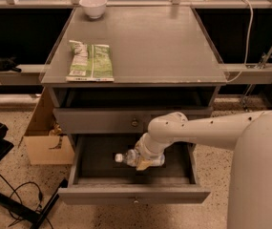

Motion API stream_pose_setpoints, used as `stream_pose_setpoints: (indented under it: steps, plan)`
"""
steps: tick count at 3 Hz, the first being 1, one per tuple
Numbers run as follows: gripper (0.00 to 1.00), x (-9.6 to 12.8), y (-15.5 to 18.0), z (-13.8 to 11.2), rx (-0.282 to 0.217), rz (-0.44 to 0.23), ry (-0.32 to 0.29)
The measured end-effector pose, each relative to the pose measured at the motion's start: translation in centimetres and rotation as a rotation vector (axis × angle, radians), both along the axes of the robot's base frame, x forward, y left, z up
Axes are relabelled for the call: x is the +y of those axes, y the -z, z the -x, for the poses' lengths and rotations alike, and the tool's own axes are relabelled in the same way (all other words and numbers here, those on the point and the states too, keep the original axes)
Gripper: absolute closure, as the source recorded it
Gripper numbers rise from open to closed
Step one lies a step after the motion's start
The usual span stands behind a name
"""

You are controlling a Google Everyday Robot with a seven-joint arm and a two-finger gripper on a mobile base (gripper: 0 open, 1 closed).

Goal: Place blue plastic bottle into middle drawer

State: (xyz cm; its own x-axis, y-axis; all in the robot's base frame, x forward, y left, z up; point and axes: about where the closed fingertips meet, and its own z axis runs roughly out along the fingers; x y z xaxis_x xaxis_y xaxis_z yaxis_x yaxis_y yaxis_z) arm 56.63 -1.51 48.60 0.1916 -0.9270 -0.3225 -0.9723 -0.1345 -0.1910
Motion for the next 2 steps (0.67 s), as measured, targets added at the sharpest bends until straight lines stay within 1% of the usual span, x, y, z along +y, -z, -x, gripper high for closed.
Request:
stream_pose_setpoints:
  steps: [1, 2]
  plan:
    - [0.04, 0.0, 0.0, 0.0, 0.0, 0.0, 0.0]
    - [0.0, 0.0, 0.01, 0.01, 0.0, 0.0, 0.0]
